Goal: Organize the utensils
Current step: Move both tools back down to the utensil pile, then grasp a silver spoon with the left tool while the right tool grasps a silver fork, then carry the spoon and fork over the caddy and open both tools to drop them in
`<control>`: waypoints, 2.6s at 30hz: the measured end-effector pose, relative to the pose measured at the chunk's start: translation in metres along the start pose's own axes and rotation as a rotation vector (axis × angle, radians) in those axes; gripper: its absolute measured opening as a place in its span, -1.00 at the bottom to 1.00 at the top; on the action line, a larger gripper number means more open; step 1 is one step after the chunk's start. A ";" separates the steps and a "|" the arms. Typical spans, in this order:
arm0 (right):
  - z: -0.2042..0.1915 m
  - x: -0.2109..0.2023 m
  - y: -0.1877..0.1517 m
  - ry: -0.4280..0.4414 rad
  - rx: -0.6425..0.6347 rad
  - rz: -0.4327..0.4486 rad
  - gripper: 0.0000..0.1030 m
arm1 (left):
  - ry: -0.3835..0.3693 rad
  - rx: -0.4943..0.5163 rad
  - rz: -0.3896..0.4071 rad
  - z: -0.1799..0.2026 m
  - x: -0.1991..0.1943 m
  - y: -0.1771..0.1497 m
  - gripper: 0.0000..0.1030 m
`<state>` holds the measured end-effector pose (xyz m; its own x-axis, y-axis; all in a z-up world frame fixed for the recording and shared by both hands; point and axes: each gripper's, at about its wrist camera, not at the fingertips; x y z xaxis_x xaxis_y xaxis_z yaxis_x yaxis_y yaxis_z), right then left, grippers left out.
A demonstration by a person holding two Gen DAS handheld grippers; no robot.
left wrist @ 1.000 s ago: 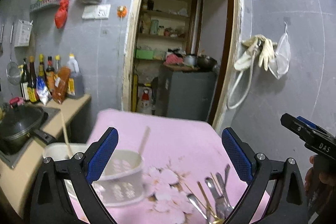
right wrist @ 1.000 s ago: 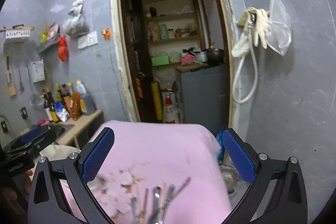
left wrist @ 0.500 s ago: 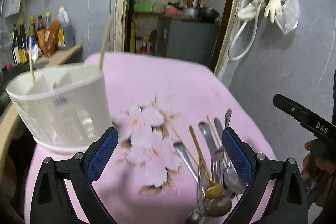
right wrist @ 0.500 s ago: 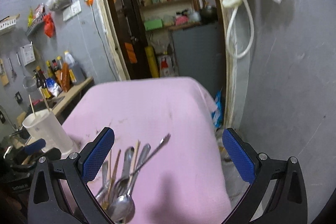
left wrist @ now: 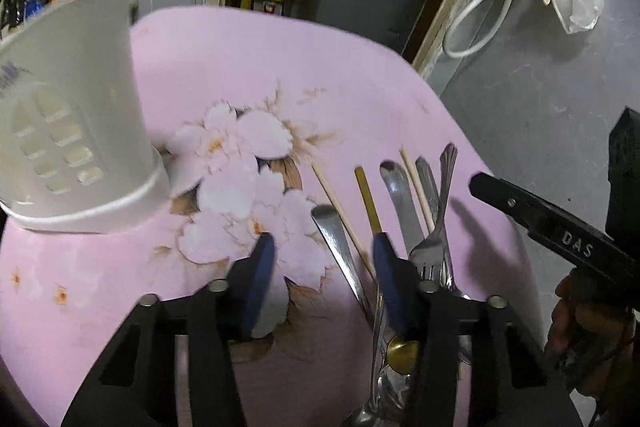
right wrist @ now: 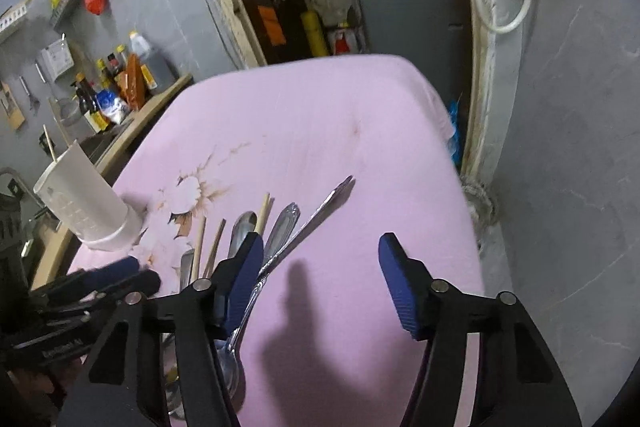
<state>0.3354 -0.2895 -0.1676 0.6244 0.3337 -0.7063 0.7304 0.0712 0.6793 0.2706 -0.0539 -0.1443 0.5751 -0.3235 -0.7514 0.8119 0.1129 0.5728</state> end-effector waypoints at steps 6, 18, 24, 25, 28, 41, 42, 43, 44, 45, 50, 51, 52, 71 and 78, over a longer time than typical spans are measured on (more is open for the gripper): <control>-0.002 0.021 0.010 0.028 0.004 -0.056 -0.29 | -0.045 -0.034 -0.053 -0.004 0.009 0.000 -0.49; 0.005 0.040 0.021 0.060 0.066 -0.119 -0.74 | -0.051 -0.067 -0.081 -0.005 0.016 0.004 -0.60; 0.013 0.027 0.016 0.099 0.078 -0.129 -0.80 | -0.056 -0.077 -0.097 -0.008 0.018 0.006 -0.73; 0.015 0.024 0.015 0.106 0.084 -0.130 -0.80 | -0.058 -0.080 -0.099 -0.009 0.018 0.006 -0.74; 0.024 0.015 0.009 0.128 0.126 -0.137 -0.83 | -0.063 -0.084 -0.106 -0.009 0.020 0.008 -0.74; 0.038 0.001 -0.004 0.129 0.200 -0.153 -0.86 | -0.054 -0.009 -0.171 0.000 0.036 0.026 -0.74; 0.037 0.002 -0.004 0.126 0.199 -0.155 -0.86 | -0.050 -0.002 -0.172 0.001 0.038 0.027 -0.74; 0.036 0.003 -0.004 0.122 0.199 -0.162 -0.85 | -0.046 0.008 -0.170 0.003 0.040 0.030 -0.74; 0.036 0.004 -0.004 0.117 0.200 -0.166 -0.85 | -0.038 0.021 -0.167 0.005 0.041 0.030 -0.74; 0.035 0.005 -0.004 0.113 0.203 -0.168 -0.85 | -0.032 0.024 -0.163 0.006 0.041 0.030 -0.75; 0.031 0.009 -0.004 0.092 0.202 -0.185 -0.84 | -0.073 -0.063 -0.136 -0.004 0.036 0.023 -0.86; 0.032 0.010 -0.003 0.091 0.205 -0.189 -0.84 | -0.078 -0.077 -0.133 -0.006 0.033 0.021 -0.88; 0.032 0.011 -0.003 0.092 0.208 -0.191 -0.84 | -0.085 -0.086 -0.133 -0.006 0.032 0.020 -0.91; 0.032 0.018 0.002 0.068 0.294 -0.238 -0.90 | -0.138 -0.104 -0.174 -0.008 0.019 0.019 -1.00; 0.041 -0.005 -0.010 0.161 0.457 -0.148 -0.97 | -0.102 -0.111 0.014 -0.011 -0.029 0.011 -1.00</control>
<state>0.3367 -0.3305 -0.1794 0.4805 0.4943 -0.7244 0.8770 -0.2776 0.3922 0.2640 -0.0330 -0.1200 0.5776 -0.4142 -0.7034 0.8134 0.2189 0.5390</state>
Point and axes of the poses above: each gripper's, at about its wrist camera, not at the fingertips, and x roughly the way its jaws point, z to its right, y to its top, and after that the axes turned 6 degrees about -y, right-handed
